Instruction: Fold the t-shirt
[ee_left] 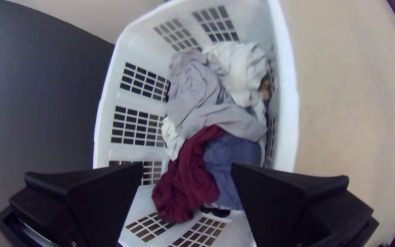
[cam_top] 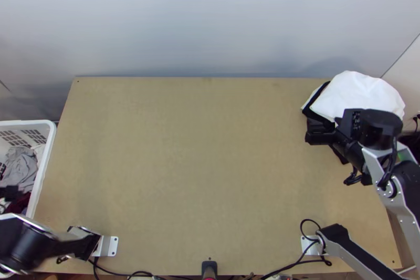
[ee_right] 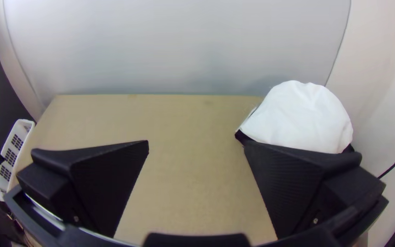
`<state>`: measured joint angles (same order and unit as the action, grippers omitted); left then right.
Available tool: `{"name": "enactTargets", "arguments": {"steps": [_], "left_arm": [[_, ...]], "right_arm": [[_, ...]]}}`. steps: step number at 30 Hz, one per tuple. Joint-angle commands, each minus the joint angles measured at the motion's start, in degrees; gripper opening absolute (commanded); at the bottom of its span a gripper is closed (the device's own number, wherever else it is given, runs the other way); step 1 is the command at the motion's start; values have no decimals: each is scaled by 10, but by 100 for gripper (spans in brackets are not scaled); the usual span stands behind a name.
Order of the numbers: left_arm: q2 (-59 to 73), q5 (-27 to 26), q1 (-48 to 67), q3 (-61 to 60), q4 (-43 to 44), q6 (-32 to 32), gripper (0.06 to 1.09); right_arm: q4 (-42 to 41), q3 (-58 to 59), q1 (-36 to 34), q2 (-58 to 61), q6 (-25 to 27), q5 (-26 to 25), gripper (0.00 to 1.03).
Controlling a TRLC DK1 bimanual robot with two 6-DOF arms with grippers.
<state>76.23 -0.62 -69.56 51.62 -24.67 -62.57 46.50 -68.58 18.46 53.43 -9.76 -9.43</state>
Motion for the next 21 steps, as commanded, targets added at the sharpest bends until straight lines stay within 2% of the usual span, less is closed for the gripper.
{"name": "enactTargets", "arguments": {"steps": [1, 6, 8, 12, 17, 21], "left_arm": [[216, 63, -77, 82, 29, -86, 99], [343, 102, -97, 188, 15, -69, 95], [374, 111, -97, 203, 8, -65, 94], [423, 124, -97, 212, 66, -71, 94], [501, 153, -96, 264, 51, -64, 94], [556, 154, -97, 308, 32, -38, 94]], "right_arm": [[61, -105, 29, 62, -9, 7, 98], [103, -179, 28, 99, -14, 7, 97], [106, -188, 28, 109, -12, 6, 97], [120, -222, 32, 129, -11, 6, 97], [148, -265, 33, 164, -13, 7, 97], [165, -302, 33, 187, -11, 7, 97]]}}
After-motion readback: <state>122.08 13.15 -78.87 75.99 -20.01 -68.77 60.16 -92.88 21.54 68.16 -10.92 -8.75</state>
